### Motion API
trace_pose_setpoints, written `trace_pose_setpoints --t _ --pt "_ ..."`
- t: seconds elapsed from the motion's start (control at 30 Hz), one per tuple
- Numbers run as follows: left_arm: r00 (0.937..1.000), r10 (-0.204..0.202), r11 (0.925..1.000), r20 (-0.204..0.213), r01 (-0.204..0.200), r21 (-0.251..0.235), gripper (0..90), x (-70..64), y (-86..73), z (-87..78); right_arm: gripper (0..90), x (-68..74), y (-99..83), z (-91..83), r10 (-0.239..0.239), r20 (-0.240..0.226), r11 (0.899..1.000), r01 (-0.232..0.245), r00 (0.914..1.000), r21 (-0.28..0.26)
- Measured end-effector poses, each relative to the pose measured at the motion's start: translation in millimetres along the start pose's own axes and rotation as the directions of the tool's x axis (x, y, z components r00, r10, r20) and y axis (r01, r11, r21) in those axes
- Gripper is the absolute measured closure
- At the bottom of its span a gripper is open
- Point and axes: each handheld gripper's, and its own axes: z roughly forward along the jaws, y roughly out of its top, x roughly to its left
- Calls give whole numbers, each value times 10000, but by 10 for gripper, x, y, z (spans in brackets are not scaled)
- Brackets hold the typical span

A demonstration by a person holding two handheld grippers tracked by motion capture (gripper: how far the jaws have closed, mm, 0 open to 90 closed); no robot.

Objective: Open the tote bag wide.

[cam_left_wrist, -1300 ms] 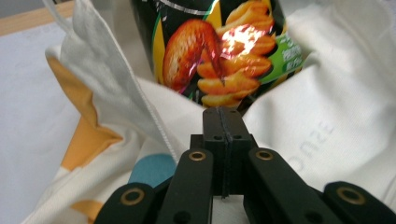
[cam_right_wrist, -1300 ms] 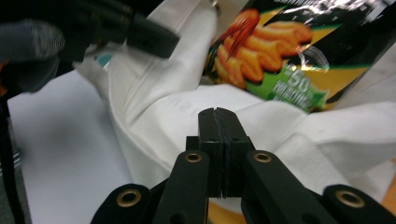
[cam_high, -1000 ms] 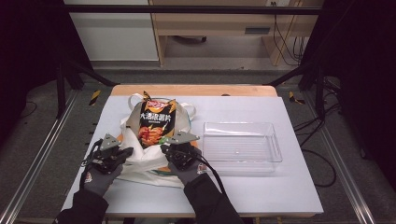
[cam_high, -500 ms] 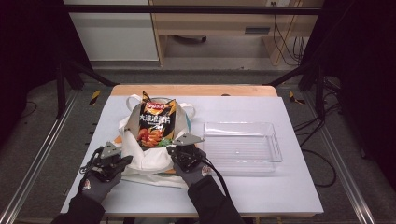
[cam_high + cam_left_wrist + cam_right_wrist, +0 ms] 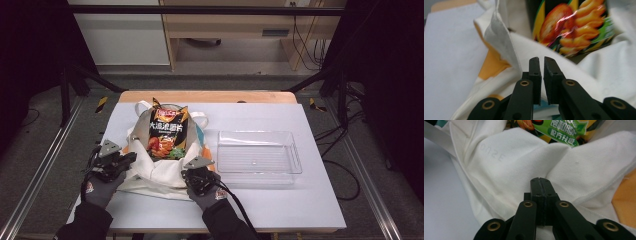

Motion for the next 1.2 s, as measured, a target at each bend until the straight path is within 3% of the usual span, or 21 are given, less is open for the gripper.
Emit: trace_pose_setpoints --t 0.07,0.2,0.27,0.37,0.4,0.87,1.2 --pt "9999 -86 9985 -144 93 531 853 84 -104 63 900 -14 -31 -3 101 -28 9999 -101 9999 -3" --pt "9998 -85 9959 -162 99 903 855 96 -200 69 900 -42 -33 -32 242 -5 9996 -242 9997 -135" --pt "9998 -84 9947 -193 103 1025 855 87 -236 63 900 -76 -21 -80 344 544 9986 -322 9979 -414" --pt "9996 -128 9924 -233 156 1219 856 79 -270 67 900 -117 -28 -117 575 956 9970 -522 9938 -564" --pt "9997 -161 9915 -190 184 1292 856 81 -291 67 900 -161 -59 -126 852 936 9956 -811 9920 -470" --pt "9992 -401 9845 79 382 1712 858 64 -422 41 900 -217 -258 -204 1460 966 9888 -1422 9846 -446" --pt "9994 -292 9828 181 254 1830 859 67 -446 95 900 -206 -301 -147 1382 1155 9900 -1339 9837 -442"
